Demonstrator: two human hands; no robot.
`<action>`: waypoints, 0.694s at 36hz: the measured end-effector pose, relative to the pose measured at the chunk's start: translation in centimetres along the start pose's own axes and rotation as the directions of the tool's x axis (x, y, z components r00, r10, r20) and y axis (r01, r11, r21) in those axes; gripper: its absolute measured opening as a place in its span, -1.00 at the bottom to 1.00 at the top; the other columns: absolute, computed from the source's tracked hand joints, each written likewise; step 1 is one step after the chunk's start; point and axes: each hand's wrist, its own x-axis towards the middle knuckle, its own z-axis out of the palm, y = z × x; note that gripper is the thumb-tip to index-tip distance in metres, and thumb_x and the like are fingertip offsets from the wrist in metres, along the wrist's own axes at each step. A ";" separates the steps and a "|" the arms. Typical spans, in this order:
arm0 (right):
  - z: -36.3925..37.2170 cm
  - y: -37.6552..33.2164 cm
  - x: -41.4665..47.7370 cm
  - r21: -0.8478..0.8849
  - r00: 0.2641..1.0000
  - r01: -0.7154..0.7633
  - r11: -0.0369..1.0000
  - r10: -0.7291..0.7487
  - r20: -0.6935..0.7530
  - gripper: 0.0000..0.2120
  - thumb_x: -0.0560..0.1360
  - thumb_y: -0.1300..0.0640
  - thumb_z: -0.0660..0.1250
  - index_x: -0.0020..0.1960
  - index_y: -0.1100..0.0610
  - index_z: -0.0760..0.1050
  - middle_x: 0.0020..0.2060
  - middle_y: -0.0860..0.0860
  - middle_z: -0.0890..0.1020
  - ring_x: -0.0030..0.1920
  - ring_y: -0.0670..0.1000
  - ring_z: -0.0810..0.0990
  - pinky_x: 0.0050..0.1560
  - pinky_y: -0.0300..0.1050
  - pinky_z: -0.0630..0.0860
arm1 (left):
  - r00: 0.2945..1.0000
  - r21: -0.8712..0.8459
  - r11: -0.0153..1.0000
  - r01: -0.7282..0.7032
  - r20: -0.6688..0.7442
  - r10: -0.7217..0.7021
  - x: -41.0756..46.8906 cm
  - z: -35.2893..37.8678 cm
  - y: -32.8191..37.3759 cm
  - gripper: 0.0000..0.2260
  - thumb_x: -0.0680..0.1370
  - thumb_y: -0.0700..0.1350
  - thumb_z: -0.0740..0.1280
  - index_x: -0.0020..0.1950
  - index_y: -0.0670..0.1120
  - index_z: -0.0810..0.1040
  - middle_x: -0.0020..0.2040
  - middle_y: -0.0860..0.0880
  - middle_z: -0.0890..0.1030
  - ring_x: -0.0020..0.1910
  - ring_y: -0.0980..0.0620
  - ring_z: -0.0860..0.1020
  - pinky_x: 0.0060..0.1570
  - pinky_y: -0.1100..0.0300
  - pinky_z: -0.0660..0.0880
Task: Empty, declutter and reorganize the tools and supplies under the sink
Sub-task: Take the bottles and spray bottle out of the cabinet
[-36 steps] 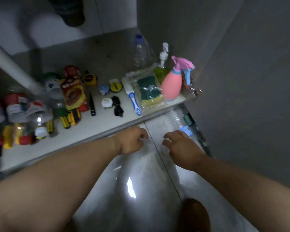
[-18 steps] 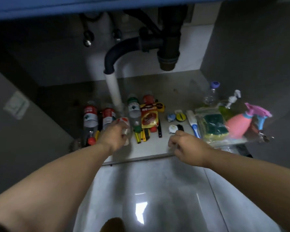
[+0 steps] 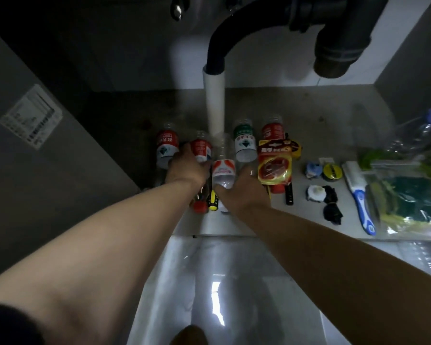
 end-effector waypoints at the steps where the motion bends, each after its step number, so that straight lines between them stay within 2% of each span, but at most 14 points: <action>1: 0.4 -0.3 0.3 -0.024 1.000 -0.019 1.000 0.019 -0.010 -0.19 0.47 -0.26 0.38 0.47 0.19 0.13 0.31 0.18 0.52 0.28 0.24 0.55 0.22 0.10 0.54 | 1.000 -0.011 1.000 0.008 0.009 -0.008 0.2 0.2 0.2 -0.45 0.52 0.18 0.40 0.45 0.05 0.34 0.30 -0.09 0.55 0.26 -0.17 0.55 0.28 -0.10 0.50; 4: 1.0 -0.9 1.1 -0.069 0.998 -0.060 0.996 0.061 0.005 -0.11 0.48 -0.28 0.37 0.51 0.24 0.07 0.38 0.20 0.46 0.33 0.25 0.52 0.22 0.10 0.53 | 0.999 0.000 0.999 0.035 0.031 -0.035 0.8 0.6 0.5 -0.39 0.50 0.18 0.43 0.47 0.03 0.31 0.33 -0.08 0.54 0.29 -0.16 0.54 0.31 -0.11 0.48; 9: 1.1 -1.3 1.6 -0.067 0.997 -0.070 0.995 0.073 0.037 -0.05 0.48 -0.26 0.38 0.59 0.24 0.00 0.44 0.21 0.40 0.38 0.25 0.47 0.27 0.08 0.52 | 0.997 0.054 0.997 0.050 0.053 -0.053 1.2 0.8 0.6 -0.36 0.55 0.05 0.42 0.55 -0.01 0.24 0.40 -0.11 0.49 0.36 -0.19 0.49 0.39 -0.15 0.41; 14: -0.5 -0.9 0.4 -0.003 1.000 -0.025 1.000 0.025 0.009 -0.14 0.48 -0.22 0.40 0.53 0.25 0.12 0.37 0.20 0.46 0.34 0.22 0.50 0.25 0.01 0.51 | 0.998 0.073 0.995 0.063 0.010 -0.063 0.0 -0.2 0.5 -0.35 0.53 0.05 0.42 0.55 -0.01 0.25 0.41 -0.14 0.47 0.37 -0.21 0.48 0.34 -0.07 0.41; 17: -2.6 0.3 -1.4 0.123 0.998 0.053 0.991 -0.054 0.010 -0.33 0.46 -0.14 0.45 0.42 0.11 0.30 0.22 0.10 0.59 0.19 0.13 0.61 0.16 0.00 0.58 | 1.000 -0.012 1.000 0.029 0.008 -0.029 -1.3 -1.3 0.8 -0.43 0.50 0.09 0.44 0.46 0.01 0.36 0.32 -0.11 0.56 0.28 -0.18 0.55 0.26 -0.02 0.47; 19: -4.8 1.5 -2.8 0.177 0.995 0.089 0.980 -0.097 0.038 -0.43 0.45 -0.12 0.48 0.34 0.05 0.38 0.09 -0.01 0.64 -0.04 -0.07 0.67 -0.11 -0.18 0.61 | 1.000 -0.090 0.996 -0.004 0.012 0.005 -2.8 -2.2 1.6 -0.44 0.47 0.09 0.46 0.42 0.02 0.40 0.27 -0.08 0.60 0.23 -0.16 0.58 0.26 -0.03 0.52; 20: -6.0 2.1 -3.6 0.200 0.993 0.089 0.976 -0.103 0.058 -0.45 0.44 -0.13 0.49 0.32 0.02 0.39 0.02 -0.07 0.63 -0.18 -0.19 0.66 -0.27 -0.32 0.56 | 0.999 -0.130 0.991 -0.029 0.016 0.031 -3.6 -2.6 2.1 -0.45 0.47 0.08 0.48 0.41 0.01 0.42 0.25 -0.08 0.61 0.21 -0.16 0.59 0.25 -0.03 0.53; 21: -7.3 2.8 -4.5 0.205 0.991 0.088 0.975 -0.106 0.076 -0.44 0.42 -0.13 0.49 0.32 0.01 0.38 -0.01 -0.11 0.62 -0.25 -0.24 0.65 -0.35 -0.41 0.50 | 0.998 -0.181 0.982 -0.052 0.026 0.058 -4.6 -2.8 2.7 -0.46 0.47 0.05 0.49 0.40 -0.01 0.44 0.22 -0.09 0.63 0.18 -0.16 0.61 0.23 -0.05 0.55; 22: -8.7 3.5 -5.3 0.190 0.990 0.091 0.978 -0.109 0.088 -0.41 0.41 -0.15 0.50 0.33 -0.01 0.36 0.00 -0.12 0.63 -0.22 -0.25 0.65 -0.31 -0.40 0.51 | 0.996 -0.249 0.966 -0.065 0.049 0.080 -5.6 -3.0 3.5 -0.49 0.47 0.02 0.49 0.37 -0.03 0.47 0.20 -0.09 0.64 0.15 -0.16 0.62 0.20 -0.08 0.58; 24: -11.5 5.2 -7.2 0.123 0.990 0.098 0.988 -0.109 0.091 -0.36 0.39 -0.17 0.51 0.36 -0.01 0.35 0.07 -0.09 0.63 -0.04 -0.11 0.64 -0.12 -0.22 0.56 | 0.986 -0.393 0.918 -0.055 0.122 0.112 -7.9 -2.9 5.1 -0.56 0.48 -0.06 0.50 0.33 -0.06 0.50 0.16 -0.11 0.65 0.07 -0.15 0.66 0.08 -0.13 0.64; 25: -12.9 6.2 -8.2 0.095 0.990 0.092 0.991 -0.101 0.097 -0.36 0.38 -0.18 0.51 0.35 -0.02 0.36 0.09 -0.08 0.64 -0.01 -0.06 0.63 -0.06 -0.16 0.57 | 0.979 -0.446 0.894 -0.045 0.160 0.129 -9.2 -2.6 5.9 -0.60 0.50 -0.10 0.50 0.30 -0.06 0.52 0.15 -0.11 0.66 0.01 -0.12 0.68 -0.02 -0.09 0.67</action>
